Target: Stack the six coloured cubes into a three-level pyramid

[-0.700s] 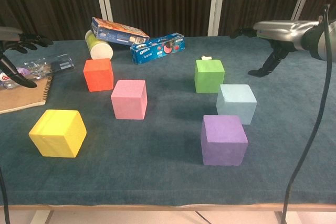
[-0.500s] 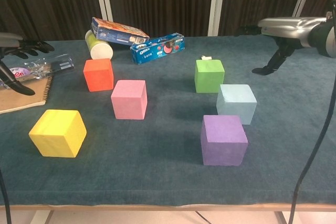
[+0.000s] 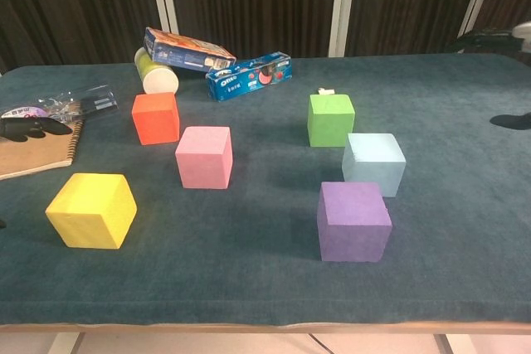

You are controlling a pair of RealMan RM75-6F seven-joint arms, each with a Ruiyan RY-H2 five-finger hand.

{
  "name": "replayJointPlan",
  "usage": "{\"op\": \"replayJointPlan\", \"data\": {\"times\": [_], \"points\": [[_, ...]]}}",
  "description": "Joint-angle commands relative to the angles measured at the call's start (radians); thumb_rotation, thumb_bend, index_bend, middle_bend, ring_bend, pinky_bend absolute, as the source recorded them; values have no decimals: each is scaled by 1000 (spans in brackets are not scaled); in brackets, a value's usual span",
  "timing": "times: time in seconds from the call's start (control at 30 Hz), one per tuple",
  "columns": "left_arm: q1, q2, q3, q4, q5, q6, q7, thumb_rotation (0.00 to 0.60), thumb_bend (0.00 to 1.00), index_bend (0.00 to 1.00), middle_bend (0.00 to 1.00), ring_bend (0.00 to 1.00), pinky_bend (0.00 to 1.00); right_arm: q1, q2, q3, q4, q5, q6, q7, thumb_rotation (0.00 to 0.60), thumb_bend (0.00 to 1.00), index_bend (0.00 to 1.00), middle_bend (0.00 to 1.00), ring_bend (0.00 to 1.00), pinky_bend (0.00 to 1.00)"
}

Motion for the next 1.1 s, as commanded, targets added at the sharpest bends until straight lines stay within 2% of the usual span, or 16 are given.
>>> {"op": "replayJointPlan", "data": {"times": [0.03, 0.33, 0.57, 0.83, 1.1], "points": [[2, -35, 9, 18, 12, -2, -3, 600, 101, 39, 0, 0, 84, -38, 32, -33, 8, -50, 22, 55, 600, 253, 0, 0, 0, 0], [-24, -161, -16, 133, -42, -10, 17, 600, 102, 81, 0, 0, 84, -66, 50, -55, 48, -105, 9, 153, 600, 252, 0, 0, 0, 0], [-40, -202, -26, 166, -78, -29, 9, 600, 112, 280, 0, 0, 84, -62, 50, -49, 69, -98, -18, 168, 600, 253, 0, 0, 0, 0], [-58, -240, -45, 205, -94, -57, -34, 600, 112, 385, 0, 0, 84, -55, 49, -42, 86, -84, -50, 183, 600, 253, 0, 0, 0, 0], [-56, -254, -80, 193, -106, -28, -75, 600, 123, 476, 15, 0, 84, -57, 51, -39, 97, -77, -62, 195, 600, 252, 0, 0, 0, 0]]}}
